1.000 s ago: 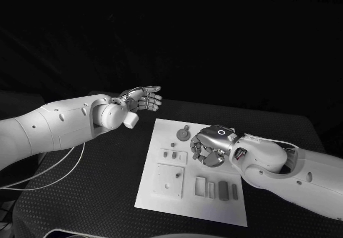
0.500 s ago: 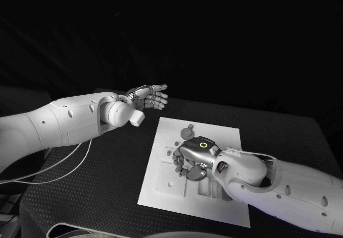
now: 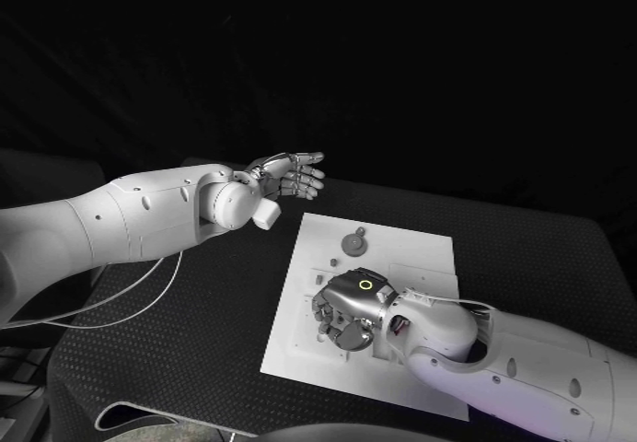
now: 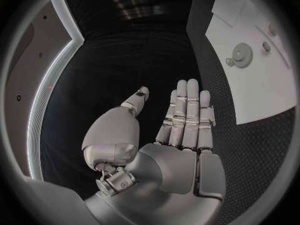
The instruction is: Assemble the parts on the task board
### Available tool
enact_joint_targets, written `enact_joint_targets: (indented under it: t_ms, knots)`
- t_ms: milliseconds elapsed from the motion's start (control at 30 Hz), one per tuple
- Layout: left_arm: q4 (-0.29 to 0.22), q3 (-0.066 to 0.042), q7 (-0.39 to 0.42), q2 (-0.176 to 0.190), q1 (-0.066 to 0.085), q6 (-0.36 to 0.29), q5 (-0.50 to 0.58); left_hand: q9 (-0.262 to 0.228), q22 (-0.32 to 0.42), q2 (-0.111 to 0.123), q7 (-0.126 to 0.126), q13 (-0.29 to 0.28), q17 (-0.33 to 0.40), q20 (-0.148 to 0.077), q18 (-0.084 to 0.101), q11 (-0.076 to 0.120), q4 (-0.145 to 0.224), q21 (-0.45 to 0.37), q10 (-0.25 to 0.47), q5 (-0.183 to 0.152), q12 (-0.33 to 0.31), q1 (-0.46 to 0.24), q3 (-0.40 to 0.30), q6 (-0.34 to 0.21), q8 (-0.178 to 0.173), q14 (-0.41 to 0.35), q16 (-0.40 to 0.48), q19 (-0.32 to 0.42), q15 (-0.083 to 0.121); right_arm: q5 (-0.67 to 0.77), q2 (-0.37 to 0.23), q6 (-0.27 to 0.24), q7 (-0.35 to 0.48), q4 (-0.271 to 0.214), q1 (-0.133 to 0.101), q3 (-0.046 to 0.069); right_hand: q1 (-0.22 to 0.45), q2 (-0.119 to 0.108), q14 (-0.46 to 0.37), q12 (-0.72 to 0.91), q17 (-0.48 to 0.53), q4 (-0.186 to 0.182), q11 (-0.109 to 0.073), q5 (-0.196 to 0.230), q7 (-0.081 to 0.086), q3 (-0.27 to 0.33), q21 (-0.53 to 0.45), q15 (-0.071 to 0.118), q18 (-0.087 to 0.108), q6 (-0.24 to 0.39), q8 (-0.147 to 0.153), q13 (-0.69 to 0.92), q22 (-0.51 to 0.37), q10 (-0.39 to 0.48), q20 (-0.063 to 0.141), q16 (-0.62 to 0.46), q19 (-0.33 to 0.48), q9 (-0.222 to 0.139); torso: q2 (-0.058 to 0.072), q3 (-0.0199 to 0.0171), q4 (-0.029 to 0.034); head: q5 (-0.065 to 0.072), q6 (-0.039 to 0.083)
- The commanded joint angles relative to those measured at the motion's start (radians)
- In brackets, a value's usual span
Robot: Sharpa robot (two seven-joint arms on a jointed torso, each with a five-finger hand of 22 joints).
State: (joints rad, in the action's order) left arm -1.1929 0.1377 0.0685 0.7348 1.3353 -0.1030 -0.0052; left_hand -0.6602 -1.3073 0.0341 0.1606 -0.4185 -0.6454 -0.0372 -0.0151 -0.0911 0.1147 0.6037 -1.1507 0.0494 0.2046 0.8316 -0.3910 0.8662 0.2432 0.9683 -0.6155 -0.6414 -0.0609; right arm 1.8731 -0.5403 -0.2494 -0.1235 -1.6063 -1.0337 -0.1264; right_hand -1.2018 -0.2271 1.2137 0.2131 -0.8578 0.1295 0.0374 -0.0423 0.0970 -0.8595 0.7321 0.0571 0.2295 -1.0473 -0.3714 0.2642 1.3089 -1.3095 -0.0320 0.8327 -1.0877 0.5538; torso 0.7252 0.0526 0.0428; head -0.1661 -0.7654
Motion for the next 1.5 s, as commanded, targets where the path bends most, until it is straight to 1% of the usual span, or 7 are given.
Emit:
enact_joint_targets:
  t_ms: [33,100,400,667,900,1067,1500]
  knots:
    - [-0.001,-0.001,0.005,-0.005,0.001,0.019,-0.003,0.001,-0.016,0.001,0.002,-0.001,-0.001,-0.001,-0.009,0.0,-0.006,-0.003,0.007,0.001,0.004,-0.007,-0.001,0.006,-0.005,-0.003,0.002,-0.005,0.0,0.029,0.01,0.004,0.014,0.013,0.012,-0.001,-0.019,0.012,0.002,0.0,0.001,-0.002,0.001,-0.006,-0.001,-0.002,0.003,0.009,0.032,-0.008,-0.004,0.036,0.007,-0.009,0.002,0.004,-0.003,0.001,0.0,-0.0003,0.0018,-0.004,-0.004]
    - [0.002,-0.001,0.007,-0.01,0.001,0.019,-0.003,0.001,-0.016,0.001,0.002,-0.002,-0.001,-0.001,-0.009,0.0,-0.006,-0.003,0.007,0.001,0.004,-0.007,-0.001,0.006,-0.005,-0.003,0.002,-0.005,0.0,0.039,0.016,0.004,0.014,0.022,0.018,-0.002,-0.019,0.012,0.002,0.0,0.001,-0.002,0.001,-0.006,-0.001,-0.002,0.004,0.009,0.032,-0.008,-0.004,0.036,0.007,-0.009,0.002,0.004,-0.003,0.001,0.001,-0.0005,0.0012,-0.01,-0.007]
    - [0.001,-0.001,0.006,-0.01,0.001,0.018,-0.003,0.002,-0.016,0.0,0.002,-0.001,-0.001,-0.001,-0.009,0.0,-0.006,-0.004,0.007,0.001,0.005,-0.006,-0.001,0.006,-0.005,-0.003,0.002,-0.005,0.0,0.04,0.024,0.016,0.014,0.037,0.023,-0.002,-0.02,0.011,0.003,0.0,0.001,-0.001,0.001,-0.006,-0.001,-0.002,0.004,0.009,0.032,-0.008,-0.004,0.037,0.007,-0.009,0.002,0.004,-0.004,0.002,0.0,0.0004,-0.0017,-0.014,-0.009]
    - [0.001,-0.001,0.006,-0.008,0.001,0.018,-0.003,0.002,-0.016,0.0,0.002,-0.002,-0.001,-0.001,-0.009,0.001,-0.007,-0.004,0.007,0.001,0.005,-0.006,-0.001,0.006,-0.005,-0.003,0.002,-0.005,0.0,0.043,0.031,0.017,0.015,0.045,0.031,-0.003,-0.02,0.012,0.003,0.0,0.002,-0.001,0.001,-0.006,-0.002,-0.002,0.004,0.009,0.032,-0.008,-0.004,0.038,0.007,-0.01,0.003,0.004,-0.004,0.003,0.0,-0.0009,-0.0007,-0.015,-0.012]
    - [0.0,-0.001,0.005,-0.007,0.001,0.018,-0.004,0.002,-0.016,0.001,0.002,-0.002,-0.001,-0.001,-0.009,0.001,-0.007,-0.004,0.007,0.001,0.006,-0.006,-0.001,0.007,-0.005,-0.003,0.002,-0.005,0.0,0.038,0.03,0.024,0.017,0.047,0.032,-0.008,-0.02,0.012,0.003,0.0,0.002,0.0,0.001,-0.006,-0.002,-0.002,0.004,0.009,0.032,-0.008,-0.004,0.038,0.006,-0.01,0.003,0.004,-0.005,0.003,0.0,0.0004,-0.0014,-0.014,-0.014]
    - [-0.001,-0.001,0.005,-0.007,0.001,0.018,-0.004,0.002,-0.016,0.001,0.002,-0.002,-0.001,-0.001,-0.009,0.001,-0.007,-0.004,0.007,0.001,0.006,-0.006,-0.001,0.007,-0.005,-0.003,0.002,-0.005,0.0,0.042,0.034,0.023,0.015,0.057,0.034,-0.013,-0.02,0.012,0.004,0.0,0.002,0.0,0.001,-0.006,-0.002,-0.002,0.004,0.009,0.032,-0.008,-0.004,0.039,0.006,-0.01,0.003,0.004,-0.005,0.004,0.0,0.0002,-0.0014,-0.014,-0.016]
    - [0.0,-0.001,0.005,-0.008,0.001,0.02,-0.005,0.002,-0.016,0.001,0.002,-0.002,-0.001,-0.001,-0.009,0.001,-0.008,-0.005,0.008,0.001,0.007,-0.005,-0.001,0.007,-0.005,-0.003,0.003,-0.005,0.0,0.082,0.065,0.045,-0.013,0.089,0.041,-0.044,-0.02,0.011,0.004,0.0,0.002,0.001,0.001,-0.006,-0.002,-0.003,0.004,0.009,0.032,-0.008,-0.004,0.039,0.006,-0.01,0.003,0.004,-0.005,0.005,0.001,0.0009,-0.0012,-0.013,-0.017]
